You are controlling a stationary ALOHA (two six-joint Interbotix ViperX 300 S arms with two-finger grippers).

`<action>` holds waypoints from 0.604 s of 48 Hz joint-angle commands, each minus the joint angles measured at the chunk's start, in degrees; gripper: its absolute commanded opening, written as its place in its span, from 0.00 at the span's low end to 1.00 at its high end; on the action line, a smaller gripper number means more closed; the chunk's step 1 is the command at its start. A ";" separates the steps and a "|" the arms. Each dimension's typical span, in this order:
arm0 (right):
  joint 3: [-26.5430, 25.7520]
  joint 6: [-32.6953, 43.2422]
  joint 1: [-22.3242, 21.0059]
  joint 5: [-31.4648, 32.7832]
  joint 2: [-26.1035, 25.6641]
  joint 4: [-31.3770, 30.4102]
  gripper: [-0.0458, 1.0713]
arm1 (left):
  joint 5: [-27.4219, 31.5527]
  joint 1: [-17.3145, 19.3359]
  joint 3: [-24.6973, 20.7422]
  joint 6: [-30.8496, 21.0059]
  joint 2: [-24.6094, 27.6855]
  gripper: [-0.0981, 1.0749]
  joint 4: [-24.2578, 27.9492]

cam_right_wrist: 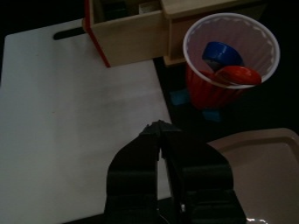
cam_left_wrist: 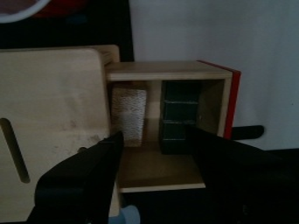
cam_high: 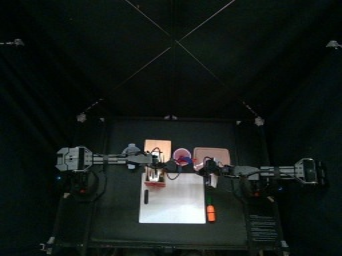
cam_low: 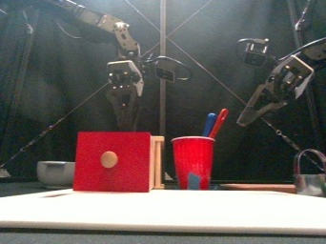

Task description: Grab carrot

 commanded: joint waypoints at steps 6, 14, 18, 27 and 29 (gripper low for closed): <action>-1.41 0.09 0.18 -0.26 -0.53 0.26 0.07 | -0.79 0.26 -0.79 0.00 -1.93 0.87 1.32; -1.58 0.00 0.18 -0.18 -0.53 0.35 0.07 | -2.72 0.26 -0.62 -0.18 -4.66 0.87 1.32; -1.67 0.09 0.18 -0.26 -0.53 0.35 0.07 | -3.34 0.35 -0.26 -0.53 -6.06 0.87 1.14; -1.93 0.09 0.53 -0.18 -0.53 0.35 0.07 | -4.22 -0.09 1.49 -1.93 -8.96 0.87 0.62; -1.93 0.00 0.53 -0.26 -0.53 0.35 0.07 | -4.22 -0.09 2.37 -2.72 -9.76 0.87 0.62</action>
